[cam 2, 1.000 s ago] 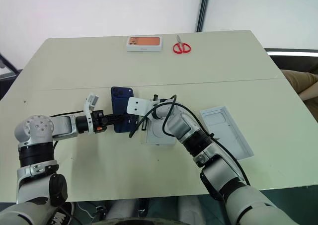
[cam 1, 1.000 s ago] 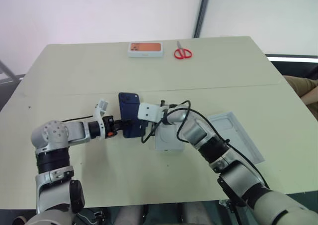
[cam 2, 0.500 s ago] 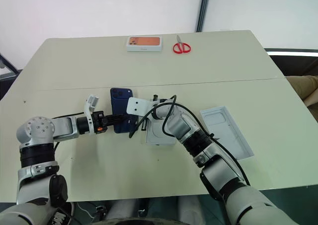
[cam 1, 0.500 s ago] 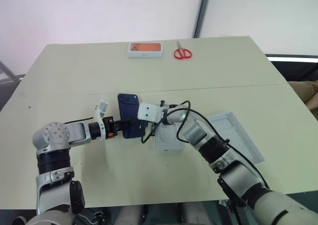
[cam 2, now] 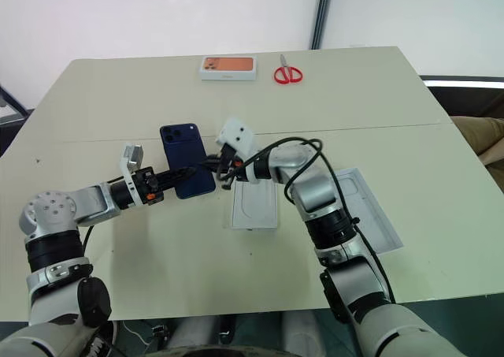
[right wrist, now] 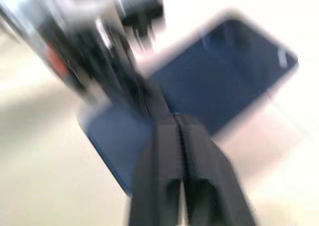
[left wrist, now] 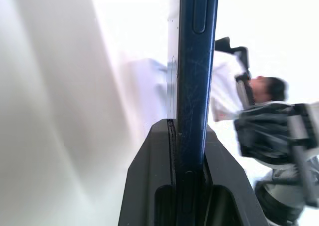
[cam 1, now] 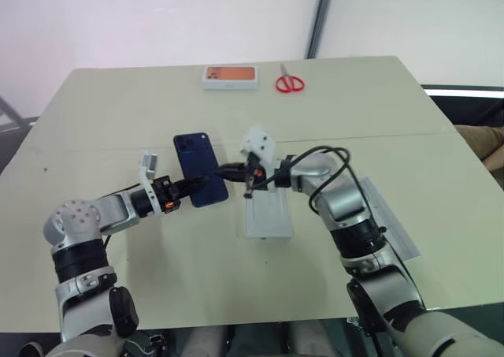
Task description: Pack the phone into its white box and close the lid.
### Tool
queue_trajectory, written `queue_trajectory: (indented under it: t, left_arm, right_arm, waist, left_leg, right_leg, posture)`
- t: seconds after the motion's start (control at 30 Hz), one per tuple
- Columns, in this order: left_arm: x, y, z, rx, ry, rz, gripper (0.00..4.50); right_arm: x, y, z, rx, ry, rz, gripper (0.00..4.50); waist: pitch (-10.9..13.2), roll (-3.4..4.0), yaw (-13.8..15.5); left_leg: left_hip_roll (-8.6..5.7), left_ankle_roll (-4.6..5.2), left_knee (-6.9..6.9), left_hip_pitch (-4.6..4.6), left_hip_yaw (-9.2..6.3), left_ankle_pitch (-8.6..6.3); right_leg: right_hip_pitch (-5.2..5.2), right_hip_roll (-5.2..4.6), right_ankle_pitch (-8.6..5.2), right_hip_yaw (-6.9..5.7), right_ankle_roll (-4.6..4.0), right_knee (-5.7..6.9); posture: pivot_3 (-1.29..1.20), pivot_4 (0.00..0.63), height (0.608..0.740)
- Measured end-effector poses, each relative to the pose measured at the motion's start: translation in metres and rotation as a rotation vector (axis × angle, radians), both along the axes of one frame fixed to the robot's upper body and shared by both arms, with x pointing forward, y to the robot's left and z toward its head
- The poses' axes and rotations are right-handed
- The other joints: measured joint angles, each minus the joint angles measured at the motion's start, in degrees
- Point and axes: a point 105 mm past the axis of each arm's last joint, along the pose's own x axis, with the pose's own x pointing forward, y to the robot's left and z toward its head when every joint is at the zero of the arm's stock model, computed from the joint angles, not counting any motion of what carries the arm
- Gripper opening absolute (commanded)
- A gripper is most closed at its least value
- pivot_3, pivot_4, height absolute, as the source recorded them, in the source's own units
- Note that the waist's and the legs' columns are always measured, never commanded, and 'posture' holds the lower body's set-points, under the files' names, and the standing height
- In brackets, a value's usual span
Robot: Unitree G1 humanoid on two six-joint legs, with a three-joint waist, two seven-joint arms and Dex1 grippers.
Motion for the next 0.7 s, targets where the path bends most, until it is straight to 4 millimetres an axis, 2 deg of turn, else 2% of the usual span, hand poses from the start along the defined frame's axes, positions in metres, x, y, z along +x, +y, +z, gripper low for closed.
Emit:
queue_trajectory:
  t: [0.07,0.17,0.27,0.37,0.53,0.7]
  left_arm:
    - [-0.002,-0.001,0.003,-0.019,-0.009,-0.012,0.00]
    - [-0.004,0.000,0.007,-0.015,-0.033,-0.010,0.00]
    - [-0.005,0.000,0.011,-0.019,-0.050,-0.016,0.00]
    - [-0.005,0.000,0.011,-0.016,-0.055,-0.018,0.00]
    - [-0.004,-0.002,0.013,0.006,-0.070,-0.021,0.00]
    - [-0.006,-0.007,0.013,0.021,-0.078,-0.044,0.00]
  right_arm:
    - [-0.013,-0.017,-0.013,-0.073,0.002,0.032,2.79]
    - [-0.033,-0.053,-0.048,-0.224,0.079,0.063,2.79]
    - [-0.042,-0.069,-0.054,-0.299,0.060,0.084,2.79]
    - [-0.049,-0.075,-0.056,-0.351,0.007,0.114,2.79]
    - [-0.060,-0.075,-0.082,-0.427,0.001,0.154,2.79]
    - [-0.048,-0.078,-0.084,-0.465,-0.077,0.105,2.79]
  waist:
    - [0.00,0.00,0.36]
    - [0.06,-0.06,1.07]
    - [0.07,-0.06,0.97]
    - [0.09,-0.11,1.16]
    - [0.16,-0.22,1.41]
    - [0.19,-0.27,1.44]
  left_leg:
    - [-0.04,0.05,0.02,0.01,0.00,-0.03]
    - [-0.05,0.09,0.03,-0.01,0.06,-0.05]
    - [0.02,0.08,0.02,0.01,0.11,-0.05]
    - [0.01,0.08,0.01,0.00,0.10,-0.05]
    - [-0.02,0.08,0.07,0.00,0.10,-0.04]
    - [-0.02,0.07,0.09,0.01,0.09,-0.04]
  right_leg:
    - [-0.04,-0.05,0.00,-0.02,0.00,-0.03]
    - [0.05,-0.10,0.00,0.00,0.01,-0.02]
    - [0.02,-0.06,0.00,0.01,0.00,0.01]
    - [0.04,-0.07,0.00,0.00,0.00,-0.02]
    - [0.07,-0.11,0.00,0.00,0.00,-0.01]
    - [0.09,-0.11,0.00,-0.01,0.00,-0.01]
  posture:
    - [0.00,0.150,0.740]
    - [0.00,0.150,0.740]
    - [0.00,0.150,0.740]
    - [0.00,0.150,0.740]
    - [0.00,0.150,0.740]
    - [0.00,0.150,0.740]
